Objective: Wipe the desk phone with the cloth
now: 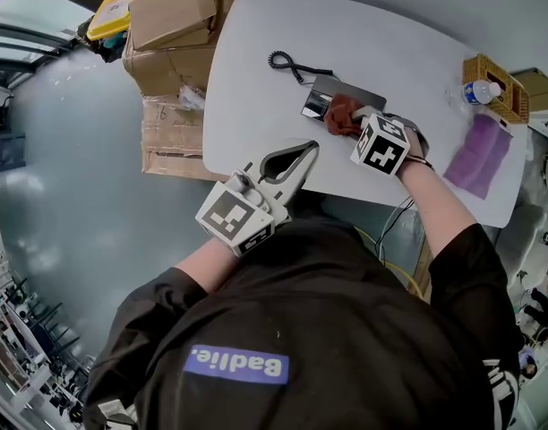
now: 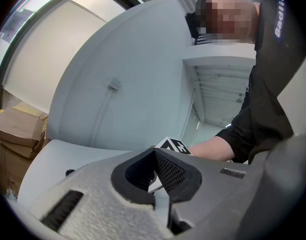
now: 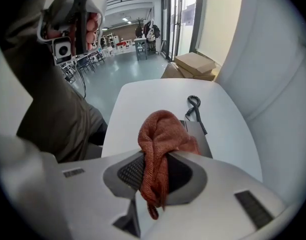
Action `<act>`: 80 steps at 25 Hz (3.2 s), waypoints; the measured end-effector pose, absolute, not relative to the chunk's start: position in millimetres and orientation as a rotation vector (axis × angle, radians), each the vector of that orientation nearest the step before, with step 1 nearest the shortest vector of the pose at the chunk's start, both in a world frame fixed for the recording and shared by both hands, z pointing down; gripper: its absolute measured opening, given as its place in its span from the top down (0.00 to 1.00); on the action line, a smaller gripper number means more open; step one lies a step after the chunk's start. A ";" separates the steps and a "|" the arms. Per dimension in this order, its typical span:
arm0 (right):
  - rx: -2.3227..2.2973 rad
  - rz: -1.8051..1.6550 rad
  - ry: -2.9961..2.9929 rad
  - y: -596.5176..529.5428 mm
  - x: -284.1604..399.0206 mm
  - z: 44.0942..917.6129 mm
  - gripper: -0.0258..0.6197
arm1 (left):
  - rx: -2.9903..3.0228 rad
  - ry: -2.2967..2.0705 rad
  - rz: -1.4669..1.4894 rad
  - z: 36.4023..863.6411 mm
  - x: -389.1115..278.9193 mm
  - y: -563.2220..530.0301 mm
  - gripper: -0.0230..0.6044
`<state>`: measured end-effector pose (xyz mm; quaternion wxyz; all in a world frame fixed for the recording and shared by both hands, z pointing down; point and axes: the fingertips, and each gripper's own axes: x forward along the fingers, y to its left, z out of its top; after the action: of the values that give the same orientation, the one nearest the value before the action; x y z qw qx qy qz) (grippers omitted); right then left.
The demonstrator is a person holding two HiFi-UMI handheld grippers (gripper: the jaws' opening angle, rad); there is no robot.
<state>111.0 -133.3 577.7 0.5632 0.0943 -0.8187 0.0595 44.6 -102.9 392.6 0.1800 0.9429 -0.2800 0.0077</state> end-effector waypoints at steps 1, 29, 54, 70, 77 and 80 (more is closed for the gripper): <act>0.221 0.147 -1.929 -130.6 112.4 576.5 0.84 | 2.667 -0.785 0.024 392.0 45.3 -102.5 0.95; 0.492 0.034 -1.920 -196.6 180.6 548.3 0.84 | 2.656 -0.859 0.109 389.4 43.5 -94.5 0.95; 1.450 0.378 -2.373 -17.4 43.1 381.7 0.84 | 2.809 -0.403 0.044 345.3 -37.5 -34.9 0.95; 1.385 0.295 -2.756 48.6 57.7 323.1 0.84 | 2.822 -0.529 -0.015 309.1 7.0 9.4 0.95; 1.382 0.259 -2.767 58.6 55.5 315.7 0.84 | 2.828 -0.541 -0.024 304.6 6.8 22.7 0.95; 1.393 0.258 -2.764 59.0 56.4 315.7 0.84 | 2.843 -0.539 -0.025 304.1 6.2 24.5 0.95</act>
<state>56.4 59.0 315.7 0.0178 0.4484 -0.8898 0.0832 6.2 24.5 304.1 0.1238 0.9749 -0.1849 -0.0087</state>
